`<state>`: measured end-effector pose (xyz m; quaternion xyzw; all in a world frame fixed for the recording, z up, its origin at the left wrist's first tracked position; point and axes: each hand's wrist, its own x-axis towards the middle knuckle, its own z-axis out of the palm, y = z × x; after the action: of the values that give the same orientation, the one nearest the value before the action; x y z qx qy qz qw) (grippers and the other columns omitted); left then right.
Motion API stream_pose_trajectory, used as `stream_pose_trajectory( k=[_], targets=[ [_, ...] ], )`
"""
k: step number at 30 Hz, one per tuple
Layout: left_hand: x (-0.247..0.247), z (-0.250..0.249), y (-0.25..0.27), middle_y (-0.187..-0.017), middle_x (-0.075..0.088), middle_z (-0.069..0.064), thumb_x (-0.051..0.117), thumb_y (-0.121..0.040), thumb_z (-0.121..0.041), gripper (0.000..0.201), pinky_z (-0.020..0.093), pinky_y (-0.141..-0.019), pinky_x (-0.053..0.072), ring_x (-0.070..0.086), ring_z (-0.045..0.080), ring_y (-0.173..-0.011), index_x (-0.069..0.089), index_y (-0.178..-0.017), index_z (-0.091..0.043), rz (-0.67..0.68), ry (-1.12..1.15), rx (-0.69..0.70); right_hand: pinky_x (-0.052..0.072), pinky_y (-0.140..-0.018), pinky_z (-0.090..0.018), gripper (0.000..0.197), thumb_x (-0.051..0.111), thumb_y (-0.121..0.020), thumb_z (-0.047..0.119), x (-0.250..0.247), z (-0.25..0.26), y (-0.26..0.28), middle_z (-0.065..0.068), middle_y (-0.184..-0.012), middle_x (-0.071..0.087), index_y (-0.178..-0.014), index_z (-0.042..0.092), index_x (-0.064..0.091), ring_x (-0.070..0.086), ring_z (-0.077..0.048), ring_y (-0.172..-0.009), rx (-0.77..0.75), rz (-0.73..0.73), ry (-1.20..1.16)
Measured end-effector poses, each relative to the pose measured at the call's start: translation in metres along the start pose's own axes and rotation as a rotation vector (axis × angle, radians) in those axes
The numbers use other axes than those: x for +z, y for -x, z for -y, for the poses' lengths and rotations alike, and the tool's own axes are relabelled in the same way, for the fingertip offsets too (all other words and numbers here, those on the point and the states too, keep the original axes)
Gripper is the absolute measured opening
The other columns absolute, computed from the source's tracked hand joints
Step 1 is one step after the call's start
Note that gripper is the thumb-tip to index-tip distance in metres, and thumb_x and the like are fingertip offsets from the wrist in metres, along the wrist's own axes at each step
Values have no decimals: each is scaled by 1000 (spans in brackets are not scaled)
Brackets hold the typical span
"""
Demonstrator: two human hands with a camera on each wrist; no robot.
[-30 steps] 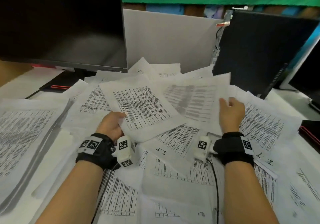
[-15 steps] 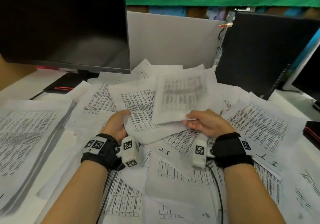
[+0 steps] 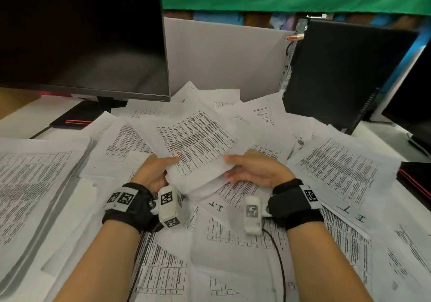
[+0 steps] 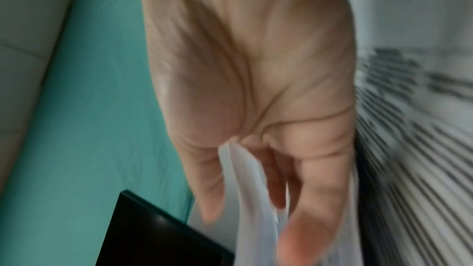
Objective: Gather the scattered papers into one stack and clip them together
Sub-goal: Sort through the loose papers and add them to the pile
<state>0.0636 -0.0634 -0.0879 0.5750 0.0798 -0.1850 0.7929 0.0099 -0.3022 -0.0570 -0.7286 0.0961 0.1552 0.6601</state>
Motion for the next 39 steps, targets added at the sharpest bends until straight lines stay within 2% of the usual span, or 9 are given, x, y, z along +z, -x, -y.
stream_pose_trajectory(
  k=[5, 8, 14, 19, 23, 26, 31, 34, 39],
  targets=[
    [-1, -1, 1, -94, 66, 16, 52, -96, -4, 24, 30, -47, 56, 66, 26, -76, 53, -118, 3, -137, 3, 47, 48, -101, -49, 111, 77, -60, 57, -65, -17, -5, -14, -141, 49, -148, 8, 31, 53, -33, -125, 3, -795, 47],
    [-1, -3, 2, -90, 68, 14, 51, -98, -14, 17, 33, -50, 57, 70, 25, -70, 56, -108, -2, -157, 35, 66, 57, -88, -44, 69, 81, -77, 24, -83, -25, 3, -16, -99, 70, -132, -5, 51, 69, -29, -90, 28, -573, -105],
    [-2, -3, 5, -103, 72, 11, 58, -92, -30, 30, 34, -66, 59, 70, 25, -93, 62, -115, -12, 15, -137, 64, 54, -95, -48, 38, 76, -81, 9, -56, -13, 15, -11, -112, 73, -118, 13, 66, 68, -29, -103, 78, -116, 319],
    [-1, -7, 10, -93, 73, 6, 60, -91, -18, 26, 39, -79, 56, 70, 21, -87, 60, -115, -8, -10, -309, 171, 56, -80, -31, 29, 64, -94, 17, -86, -5, 28, -3, -110, 68, -121, 9, 61, 64, -12, -90, -430, -886, -25],
    [1, -7, 10, -97, 67, 6, 53, -96, -26, 22, 33, -71, 51, 64, 23, -89, 56, -113, -11, -33, -433, 109, 47, -96, -19, 40, 55, -100, 22, -104, -9, 34, -2, -121, 57, -134, 3, 48, 56, -11, -107, -730, -1259, -420],
    [0, -6, 8, -98, 64, 6, 51, -95, -8, 22, 26, -63, 46, 61, 21, -87, 54, -117, -4, 31, -410, 48, 50, -98, -27, 37, 59, -98, 28, -106, -14, 28, -1, -126, 61, -130, 11, 52, 59, -16, -116, -603, -1138, -374],
    [8, -9, 23, -71, 72, -7, 44, -100, -17, 9, 14, -43, 47, 62, -5, -45, 52, -97, -18, 102, -329, -20, 56, -62, -20, 24, 67, -92, 26, -64, -7, 15, 2, -95, 72, -114, 15, 67, 68, -8, -81, -256, -551, 29],
    [10, -9, 18, -114, 62, 0, 36, -101, -41, 43, 16, -66, 47, 68, 5, -81, 48, -133, -15, 49, -311, 9, 58, -80, -34, 30, 65, -93, 15, -44, -9, 0, -9, -112, 73, -122, 10, 64, 72, -19, -95, -142, -374, 77],
    [2, -10, 16, -129, 50, -10, 55, -88, -47, 52, 37, -106, 34, 46, 16, -125, 46, -133, -24, 126, -440, 33, 55, -94, -40, 30, 61, -94, 6, -22, -10, -8, -12, -119, 70, -124, 5, 62, 68, -27, -108, -95, -186, 30]
  ],
)
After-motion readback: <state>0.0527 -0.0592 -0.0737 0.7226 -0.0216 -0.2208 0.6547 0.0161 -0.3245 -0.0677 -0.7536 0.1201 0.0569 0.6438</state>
